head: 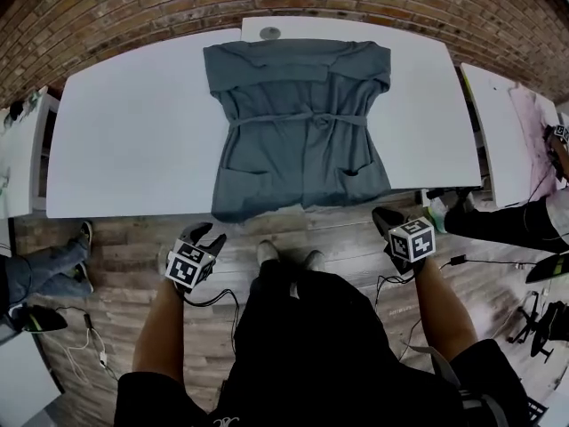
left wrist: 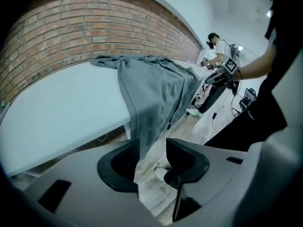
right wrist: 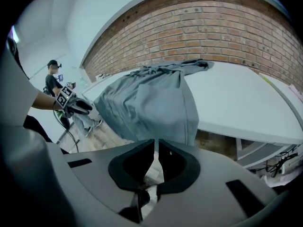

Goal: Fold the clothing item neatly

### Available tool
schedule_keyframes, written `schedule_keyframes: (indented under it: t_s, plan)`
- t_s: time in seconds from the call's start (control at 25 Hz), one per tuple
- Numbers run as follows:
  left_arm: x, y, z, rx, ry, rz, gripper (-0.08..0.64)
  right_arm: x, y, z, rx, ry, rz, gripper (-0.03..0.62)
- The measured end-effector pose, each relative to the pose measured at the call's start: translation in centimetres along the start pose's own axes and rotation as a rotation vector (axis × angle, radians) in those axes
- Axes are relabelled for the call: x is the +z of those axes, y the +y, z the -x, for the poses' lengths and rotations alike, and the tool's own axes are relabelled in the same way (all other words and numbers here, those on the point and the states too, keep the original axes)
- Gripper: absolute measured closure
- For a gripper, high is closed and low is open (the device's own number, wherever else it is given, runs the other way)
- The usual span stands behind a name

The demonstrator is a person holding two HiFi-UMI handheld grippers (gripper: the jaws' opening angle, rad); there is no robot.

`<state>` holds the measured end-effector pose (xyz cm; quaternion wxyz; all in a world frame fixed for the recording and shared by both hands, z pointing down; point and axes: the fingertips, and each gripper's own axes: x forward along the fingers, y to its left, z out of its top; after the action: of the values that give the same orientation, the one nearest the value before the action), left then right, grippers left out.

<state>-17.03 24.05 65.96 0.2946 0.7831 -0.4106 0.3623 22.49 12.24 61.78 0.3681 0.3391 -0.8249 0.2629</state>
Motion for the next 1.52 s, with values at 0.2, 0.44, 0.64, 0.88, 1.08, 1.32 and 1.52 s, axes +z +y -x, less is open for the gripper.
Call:
schedule_keyframes:
  t_s: [0.2, 0.44, 0.64, 0.88, 1.08, 1.32, 1.52]
  plan:
    - [-0.3, 1.9, -2.5, 0.069, -0.011, 0.148, 0.376, -3.2, -2.9, -1.5, 0.001, 0.125, 0.023, 0.461]
    - [0.2, 2.8, -5.1, 0.065, -0.025, 0.238, 0.356, -4.0, -6.7, -3.7, -0.019, 0.161, 0.036, 0.388]
    - [0.2, 2.4, -7.5, 0.036, -0.001, 0.181, 0.353, -4.2, -7.8, -6.5, 0.008, 0.165, 0.070, 0.388]
    - [0.5, 1.3, -7.4, 0.051, 0.012, 0.156, 0.555, -3.6, -7.5, -6.7, 0.005, 0.128, 0.146, 0.583]
    - [1.2, -0.8, -5.2, 0.002, 0.005, 0.111, 0.555, -3.6, -5.1, -3.7, 0.096, 0.109, 0.156, 0.584]
    - [5.2, -3.9, -0.8, -0.065, -0.082, 0.020, 0.555, -1.3, -1.2, 1.1, 0.189, 0.015, 0.167, 0.584]
    - [9.0, -6.4, 3.0, -0.121, -0.190, -0.016, 0.555, 2.1, 3.7, 4.5, 0.303, -0.052, 0.232, 0.584]
